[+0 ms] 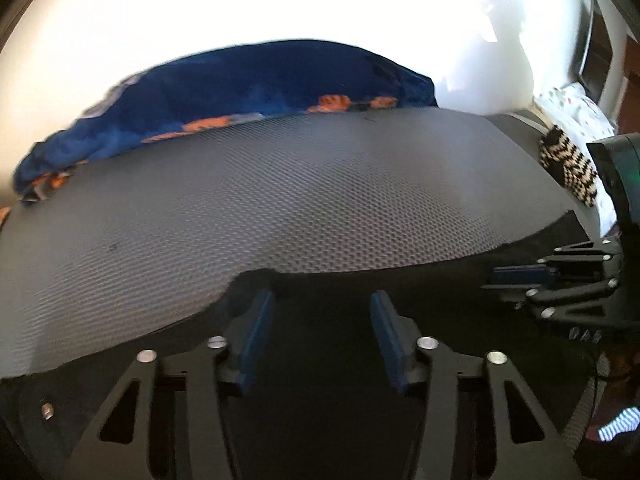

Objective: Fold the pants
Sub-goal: 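Open the right tool and smooth the folded trousers flat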

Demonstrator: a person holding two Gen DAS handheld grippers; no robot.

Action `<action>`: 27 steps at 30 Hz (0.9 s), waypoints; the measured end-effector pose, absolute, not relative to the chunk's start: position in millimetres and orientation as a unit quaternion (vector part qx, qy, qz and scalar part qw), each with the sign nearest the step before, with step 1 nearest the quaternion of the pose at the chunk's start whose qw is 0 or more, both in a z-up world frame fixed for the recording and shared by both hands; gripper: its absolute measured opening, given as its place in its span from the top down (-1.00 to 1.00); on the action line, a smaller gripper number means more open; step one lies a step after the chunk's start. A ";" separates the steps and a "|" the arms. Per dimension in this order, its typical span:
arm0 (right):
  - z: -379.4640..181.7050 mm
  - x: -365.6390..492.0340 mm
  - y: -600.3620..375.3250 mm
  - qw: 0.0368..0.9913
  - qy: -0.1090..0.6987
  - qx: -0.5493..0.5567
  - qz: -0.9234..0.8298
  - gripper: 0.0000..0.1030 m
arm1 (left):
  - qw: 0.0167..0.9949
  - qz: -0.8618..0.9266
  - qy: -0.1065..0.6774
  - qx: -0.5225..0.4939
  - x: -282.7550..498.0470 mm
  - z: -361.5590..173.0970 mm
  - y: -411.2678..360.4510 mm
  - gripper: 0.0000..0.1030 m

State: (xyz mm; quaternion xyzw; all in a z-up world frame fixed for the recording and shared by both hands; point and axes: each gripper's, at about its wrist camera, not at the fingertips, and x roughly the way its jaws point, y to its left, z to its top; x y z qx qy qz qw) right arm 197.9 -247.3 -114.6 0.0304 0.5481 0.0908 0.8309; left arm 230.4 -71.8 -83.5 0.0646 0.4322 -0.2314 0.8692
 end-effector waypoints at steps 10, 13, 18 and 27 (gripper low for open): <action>-123.2 211.3 -240.6 0.849 0.524 0.011 0.068 0.55 | 0.861 -0.219 0.453 0.070 258.9 -107.8 -83.7 0.24; -122.2 213.8 -241.3 0.846 0.528 0.014 0.071 0.55 | 0.864 -0.214 0.447 0.087 257.0 -105.4 -87.3 0.23; -100.1 203.8 -265.1 0.856 0.508 0.065 0.075 0.54 | 0.873 -0.216 0.434 0.061 238.8 -83.3 -73.8 0.23; -100.9 158.1 -341.7 0.848 0.523 0.080 -0.020 0.51 | 0.868 -0.198 0.451 0.062 194.5 -82.0 -40.2 0.22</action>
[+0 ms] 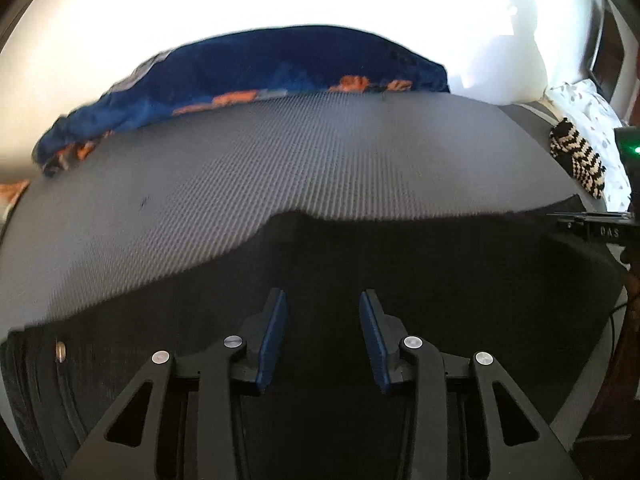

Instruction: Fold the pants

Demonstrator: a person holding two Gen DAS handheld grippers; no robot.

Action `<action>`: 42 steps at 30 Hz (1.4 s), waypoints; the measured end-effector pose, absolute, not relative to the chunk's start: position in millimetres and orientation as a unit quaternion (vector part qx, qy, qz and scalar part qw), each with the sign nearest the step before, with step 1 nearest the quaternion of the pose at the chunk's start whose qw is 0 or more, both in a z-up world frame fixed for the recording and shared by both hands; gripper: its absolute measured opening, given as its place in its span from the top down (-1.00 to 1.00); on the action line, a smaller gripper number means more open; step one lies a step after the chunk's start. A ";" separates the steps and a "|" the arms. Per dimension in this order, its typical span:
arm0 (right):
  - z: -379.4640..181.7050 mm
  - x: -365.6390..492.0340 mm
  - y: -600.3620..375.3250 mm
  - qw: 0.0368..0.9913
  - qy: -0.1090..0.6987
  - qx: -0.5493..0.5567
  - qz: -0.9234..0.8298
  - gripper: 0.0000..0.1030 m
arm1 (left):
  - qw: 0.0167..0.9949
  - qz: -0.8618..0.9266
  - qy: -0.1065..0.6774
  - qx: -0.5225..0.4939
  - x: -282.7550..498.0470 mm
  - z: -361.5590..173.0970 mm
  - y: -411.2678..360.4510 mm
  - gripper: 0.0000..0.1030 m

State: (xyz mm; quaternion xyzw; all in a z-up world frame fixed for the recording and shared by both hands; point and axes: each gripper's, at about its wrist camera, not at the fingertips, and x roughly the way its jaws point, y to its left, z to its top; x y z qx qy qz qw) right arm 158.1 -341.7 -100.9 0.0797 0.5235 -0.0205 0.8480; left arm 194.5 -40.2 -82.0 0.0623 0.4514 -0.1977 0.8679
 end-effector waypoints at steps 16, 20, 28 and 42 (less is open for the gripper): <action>-97.1 147.4 -348.3 0.861 0.502 0.074 -0.021 0.48 | 0.861 -0.169 0.478 0.043 157.6 -83.2 12.1 0.18; -105.8 126.1 -342.6 0.856 0.513 0.048 -0.035 0.48 | 0.862 -0.168 0.476 0.046 143.9 -88.0 24.8 0.16; -116.9 86.2 -417.1 0.845 0.514 0.066 -0.130 0.23 | 0.863 -0.161 0.477 0.044 126.4 -86.9 41.4 0.16; -102.8 46.9 -505.7 0.838 0.499 0.132 -0.178 0.18 | 0.860 -0.249 0.441 0.058 100.9 -50.0 -49.0 0.06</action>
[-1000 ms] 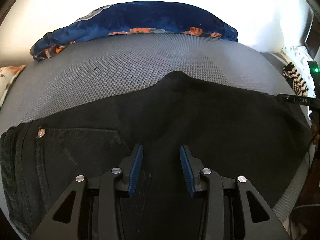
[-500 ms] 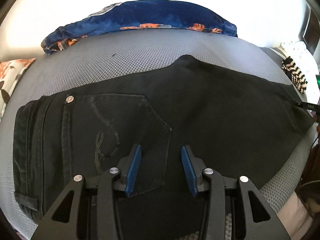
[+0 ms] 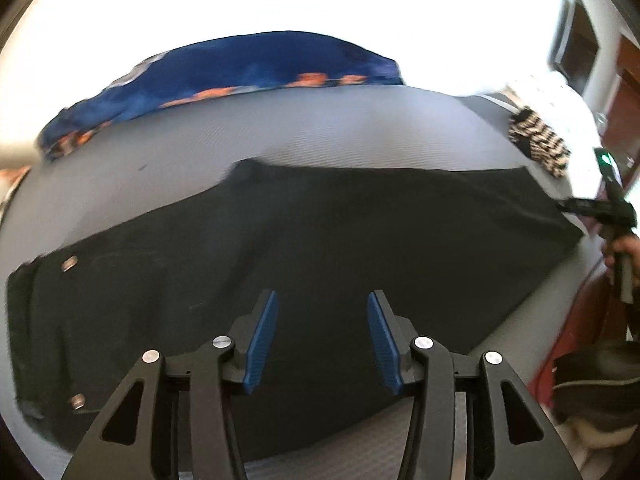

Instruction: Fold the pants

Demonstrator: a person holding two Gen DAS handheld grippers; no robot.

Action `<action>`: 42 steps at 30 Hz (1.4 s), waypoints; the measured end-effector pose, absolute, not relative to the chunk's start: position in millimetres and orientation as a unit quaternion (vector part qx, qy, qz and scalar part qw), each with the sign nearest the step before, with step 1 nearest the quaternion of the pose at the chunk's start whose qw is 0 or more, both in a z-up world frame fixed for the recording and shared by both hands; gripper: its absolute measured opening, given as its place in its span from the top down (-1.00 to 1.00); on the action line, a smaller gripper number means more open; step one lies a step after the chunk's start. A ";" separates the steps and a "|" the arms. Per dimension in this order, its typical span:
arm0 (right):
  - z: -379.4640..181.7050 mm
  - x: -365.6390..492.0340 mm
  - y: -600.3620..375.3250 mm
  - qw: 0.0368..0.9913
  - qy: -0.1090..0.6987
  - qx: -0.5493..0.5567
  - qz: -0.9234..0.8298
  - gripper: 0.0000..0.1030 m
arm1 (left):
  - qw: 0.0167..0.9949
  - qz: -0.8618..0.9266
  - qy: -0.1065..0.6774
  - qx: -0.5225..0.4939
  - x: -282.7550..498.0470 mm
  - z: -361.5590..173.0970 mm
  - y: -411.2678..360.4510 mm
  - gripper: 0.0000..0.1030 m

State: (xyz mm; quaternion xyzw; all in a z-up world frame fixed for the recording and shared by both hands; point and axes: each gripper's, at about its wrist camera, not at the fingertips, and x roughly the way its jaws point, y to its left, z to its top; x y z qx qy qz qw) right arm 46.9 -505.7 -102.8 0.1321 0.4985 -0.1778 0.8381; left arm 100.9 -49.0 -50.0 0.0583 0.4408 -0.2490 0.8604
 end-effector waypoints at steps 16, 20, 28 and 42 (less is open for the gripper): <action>-113.7 118.9 -554.8 0.849 0.500 0.151 -0.084 0.45 | 0.833 -0.282 0.470 0.080 102.4 -78.2 -138.0 0.06; -118.6 125.8 -560.3 0.851 0.500 0.141 -0.082 0.45 | 0.826 -0.268 0.490 0.073 108.6 -89.0 -136.9 0.06; -117.1 125.0 -558.1 0.854 0.501 0.139 -0.035 0.63 | 0.831 -0.265 0.482 0.079 103.0 -94.2 -139.1 -0.05; -118.8 109.5 -570.7 0.842 0.508 0.175 0.050 0.60 | 0.833 -0.261 0.481 0.084 104.2 -95.4 -142.3 -0.18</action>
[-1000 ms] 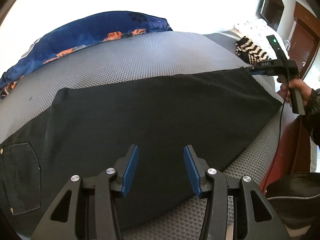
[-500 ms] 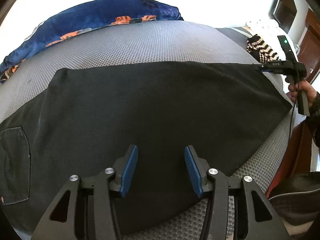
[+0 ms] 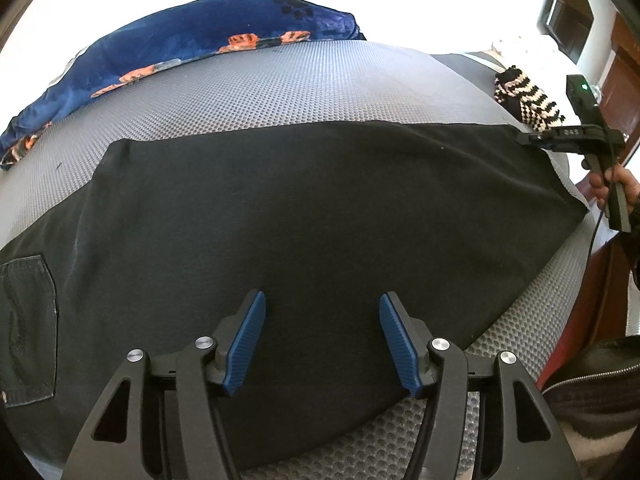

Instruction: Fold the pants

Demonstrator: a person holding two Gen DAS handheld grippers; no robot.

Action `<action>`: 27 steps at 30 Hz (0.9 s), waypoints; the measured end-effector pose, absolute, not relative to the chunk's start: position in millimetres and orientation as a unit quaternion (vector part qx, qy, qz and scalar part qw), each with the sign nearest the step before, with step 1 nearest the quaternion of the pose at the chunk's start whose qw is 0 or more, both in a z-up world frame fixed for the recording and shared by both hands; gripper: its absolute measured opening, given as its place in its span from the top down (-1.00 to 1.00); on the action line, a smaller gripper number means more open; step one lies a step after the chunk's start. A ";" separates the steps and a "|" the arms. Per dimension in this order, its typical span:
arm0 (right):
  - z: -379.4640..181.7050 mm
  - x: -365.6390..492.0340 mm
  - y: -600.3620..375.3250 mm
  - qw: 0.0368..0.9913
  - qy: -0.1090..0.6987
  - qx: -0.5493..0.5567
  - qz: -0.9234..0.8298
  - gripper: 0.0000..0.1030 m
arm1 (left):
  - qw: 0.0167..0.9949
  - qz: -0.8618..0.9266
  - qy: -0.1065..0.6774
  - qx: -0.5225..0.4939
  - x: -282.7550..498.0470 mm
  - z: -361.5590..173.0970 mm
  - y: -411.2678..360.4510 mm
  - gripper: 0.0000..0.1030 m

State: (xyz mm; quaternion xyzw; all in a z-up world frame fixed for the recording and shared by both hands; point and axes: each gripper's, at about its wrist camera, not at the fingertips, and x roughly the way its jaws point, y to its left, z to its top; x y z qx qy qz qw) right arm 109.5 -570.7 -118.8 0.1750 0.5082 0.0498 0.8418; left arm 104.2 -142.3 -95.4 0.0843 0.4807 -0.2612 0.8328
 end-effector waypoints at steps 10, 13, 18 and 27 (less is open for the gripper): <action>-132.2 119.2 -600.6 0.824 0.476 0.290 0.107 0.59 | 0.834 -0.251 0.482 0.092 101.9 -95.8 -149.0 -0.22; -136.4 126.4 -610.4 0.817 0.462 0.327 0.107 0.59 | 0.835 -0.249 0.482 0.094 102.0 -96.2 -150.3 -0.23; -139.7 122.7 -614.9 0.812 0.450 0.361 0.096 0.91 | 0.835 -0.250 0.481 0.096 100.8 -96.9 -151.1 -0.29; -121.1 96.0 -624.4 0.840 0.412 0.353 -0.001 0.99 | 0.836 -0.253 0.477 0.096 99.6 -97.8 -151.5 -0.33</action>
